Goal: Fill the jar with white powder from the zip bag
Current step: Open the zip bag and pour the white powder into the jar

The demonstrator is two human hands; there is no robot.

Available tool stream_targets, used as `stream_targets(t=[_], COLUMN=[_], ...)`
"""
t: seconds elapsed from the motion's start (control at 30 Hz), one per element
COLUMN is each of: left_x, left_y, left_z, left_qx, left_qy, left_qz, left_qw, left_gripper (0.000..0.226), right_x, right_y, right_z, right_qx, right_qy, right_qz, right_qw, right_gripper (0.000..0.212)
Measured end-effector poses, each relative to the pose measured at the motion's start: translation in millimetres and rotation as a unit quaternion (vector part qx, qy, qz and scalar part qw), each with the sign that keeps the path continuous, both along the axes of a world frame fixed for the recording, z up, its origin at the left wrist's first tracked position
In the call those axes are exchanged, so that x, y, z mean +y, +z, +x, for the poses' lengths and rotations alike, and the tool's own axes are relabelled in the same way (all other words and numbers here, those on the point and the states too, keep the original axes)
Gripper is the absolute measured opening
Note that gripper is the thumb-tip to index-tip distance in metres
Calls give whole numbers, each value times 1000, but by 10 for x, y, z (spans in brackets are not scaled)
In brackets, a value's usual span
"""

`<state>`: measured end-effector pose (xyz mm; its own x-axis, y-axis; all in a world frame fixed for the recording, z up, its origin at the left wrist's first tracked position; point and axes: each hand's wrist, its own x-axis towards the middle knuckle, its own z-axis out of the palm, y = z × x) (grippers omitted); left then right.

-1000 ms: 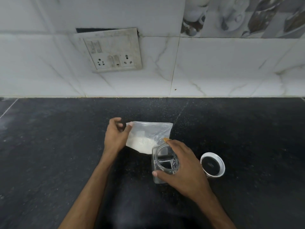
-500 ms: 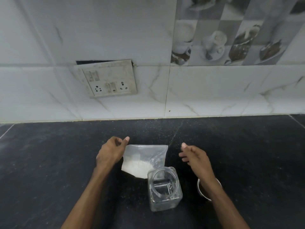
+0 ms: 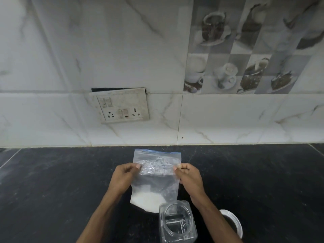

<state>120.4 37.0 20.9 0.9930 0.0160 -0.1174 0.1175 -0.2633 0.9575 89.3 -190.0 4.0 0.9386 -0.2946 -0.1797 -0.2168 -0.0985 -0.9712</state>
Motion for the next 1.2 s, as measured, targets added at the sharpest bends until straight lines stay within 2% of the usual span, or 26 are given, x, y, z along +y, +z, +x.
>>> stream_targets(t=[0.17, 0.3, 0.43, 0.5, 0.6, 0.7, 0.83, 1.07, 1.2], left_x=[-7, -31, -96, -114, -141, -181, -241, -218, -226], left_y=[174, 355, 704, 872, 1147, 1371, 1550, 1668, 1675], left_z=[14, -61, -182, -221, -279, -362, -521, -696, -756], left_qx=[-62, -102, -132, -168, -227, -291, -349, -388, -390], left_qy=[35, 72, 54, 49, 47, 35, 20, 0, 12], left_qz=[-42, -96, -155, -140, -90, -29, -20, -41, -59], left_qw=[997, 988, 978, 975, 968, 956, 937, 921, 919], left_gripper=[14, 28, 2, 8, 9, 16, 15, 27, 20], right_x=[-3, -44, -154, -167, -80, 161, 459, 539, 432], right_y=[257, 489, 848, 1093, 1506, 1867, 2039, 2149, 2145], right_z=[-9, -75, -137, -180, -305, -456, -442, -436, -469], right_qx=[-60, -85, -112, -153, -241, -310, -346, -350, -364], right_qy=[12, 17, 16, -10, -24, 47, 130, 172, 158], right_qz=[43, 55, 42, -7, -141, -218, -299, -217, -201], right_qw=[997, 995, 993, 988, 960, 924, 880, 895, 896], right_gripper=[11, 13, 21, 27, 30, 29, 28, 22, 17])
